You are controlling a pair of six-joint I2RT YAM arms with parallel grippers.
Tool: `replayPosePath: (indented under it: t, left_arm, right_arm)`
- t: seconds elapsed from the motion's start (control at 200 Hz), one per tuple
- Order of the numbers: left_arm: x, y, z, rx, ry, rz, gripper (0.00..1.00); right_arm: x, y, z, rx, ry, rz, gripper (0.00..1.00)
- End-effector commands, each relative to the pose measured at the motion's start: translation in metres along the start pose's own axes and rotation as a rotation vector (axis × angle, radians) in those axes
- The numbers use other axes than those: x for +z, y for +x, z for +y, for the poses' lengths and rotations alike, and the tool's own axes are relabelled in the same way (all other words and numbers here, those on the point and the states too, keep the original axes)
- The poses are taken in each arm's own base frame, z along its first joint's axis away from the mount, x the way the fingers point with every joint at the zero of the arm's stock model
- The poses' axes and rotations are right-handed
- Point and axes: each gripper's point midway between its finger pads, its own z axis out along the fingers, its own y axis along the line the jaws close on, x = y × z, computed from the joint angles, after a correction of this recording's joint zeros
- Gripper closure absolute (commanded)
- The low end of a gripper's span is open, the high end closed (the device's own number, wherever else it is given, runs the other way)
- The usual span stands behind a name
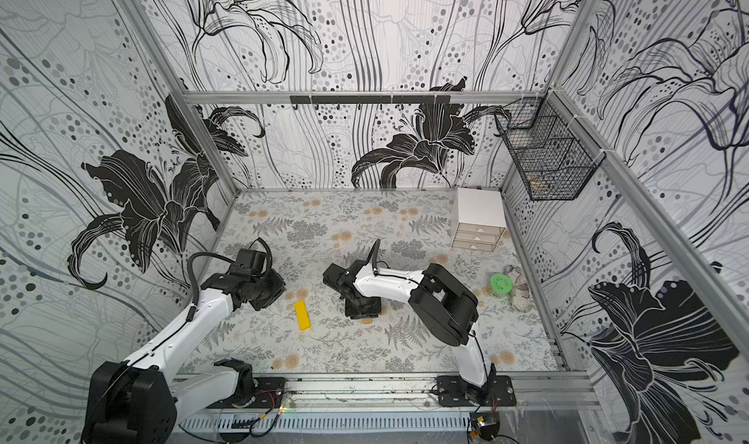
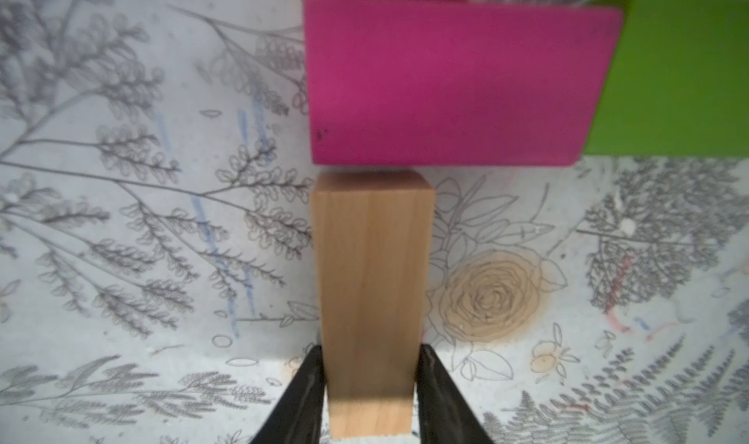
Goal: Assemble the letter h with building blocks
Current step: Assemble the building block at the center of the board, then pick up the building block from the center of the board.
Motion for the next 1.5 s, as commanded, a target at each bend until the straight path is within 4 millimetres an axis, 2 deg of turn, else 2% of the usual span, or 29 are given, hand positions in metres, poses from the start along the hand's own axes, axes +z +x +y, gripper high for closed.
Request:
replayPosePath:
  t: [0.0, 0.26, 0.375, 0.466, 0.566, 0.631, 0.666, 0.736, 0.801, 0.906, 0.976, 0.991, 1.086, 1.377, 1.497]
  left_arm:
    - [0.000, -0.002, 0.000, 0.011, 0.011, -0.011, 0.80]
    - [0.000, -0.002, 0.001, 0.011, 0.008, -0.011, 0.80]
    - [-0.001, -0.002, 0.003, 0.010, 0.002, -0.015, 0.80]
    - [-0.005, -0.005, 0.005, 0.006, -0.010, -0.035, 0.81]
    - [-0.024, -0.017, 0.010, -0.001, -0.033, -0.121, 0.81]
    - [-0.042, -0.028, 0.015, -0.008, -0.048, -0.202, 0.72]
    - [-0.052, -0.034, 0.016, -0.014, -0.049, -0.245, 0.68]
    - [-0.067, -0.040, 0.021, -0.025, -0.064, -0.297, 0.67]
    - [-0.075, -0.042, 0.026, -0.040, -0.081, -0.322, 0.64]
    - [-0.081, -0.041, 0.029, -0.058, -0.085, -0.331, 0.56]
    - [-0.085, -0.040, 0.031, -0.069, -0.084, -0.336, 0.55]
    - [-0.086, -0.040, 0.032, -0.072, -0.085, -0.338, 0.54]
    - [-0.093, -0.040, 0.032, -0.086, -0.072, -0.351, 0.53]
    - [-0.111, -0.040, 0.043, -0.113, -0.086, -0.402, 0.43]
    - [-0.116, -0.039, 0.050, -0.123, -0.092, -0.422, 0.36]
  right_arm:
    - [-0.005, -0.003, -0.011, -0.001, 0.044, -0.010, 0.56]
    - [-0.022, 0.007, -0.011, -0.024, 0.024, -0.032, 0.45]
    - [-0.044, 0.011, -0.012, -0.050, 0.019, -0.081, 0.41]
    - [-0.071, 0.009, -0.005, -0.082, -0.034, -0.150, 0.39]
    - [-0.101, 0.006, 0.015, -0.167, -0.121, -0.232, 0.37]
    - [-0.117, 0.005, 0.034, -0.241, -0.175, -0.283, 0.36]
    - [-0.122, 0.004, 0.044, -0.272, -0.195, -0.303, 0.35]
    - [-0.129, 0.003, 0.063, -0.325, -0.223, -0.333, 0.31]
    - [-0.127, 0.003, 0.081, -0.362, -0.233, -0.344, 0.29]
    - [-0.114, 0.001, 0.107, -0.398, -0.233, -0.323, 0.29]
    - [-0.101, 0.001, 0.124, -0.423, -0.219, -0.293, 0.29]
    - [-0.104, 0.001, 0.130, -0.428, -0.227, -0.298, 0.29]
    - [-0.090, 0.000, 0.149, -0.452, -0.223, -0.275, 0.28]
    - [-0.047, 0.002, 0.178, -0.477, -0.224, -0.210, 0.27]
    - [-0.041, 0.000, 0.189, -0.479, -0.232, -0.198, 0.27]
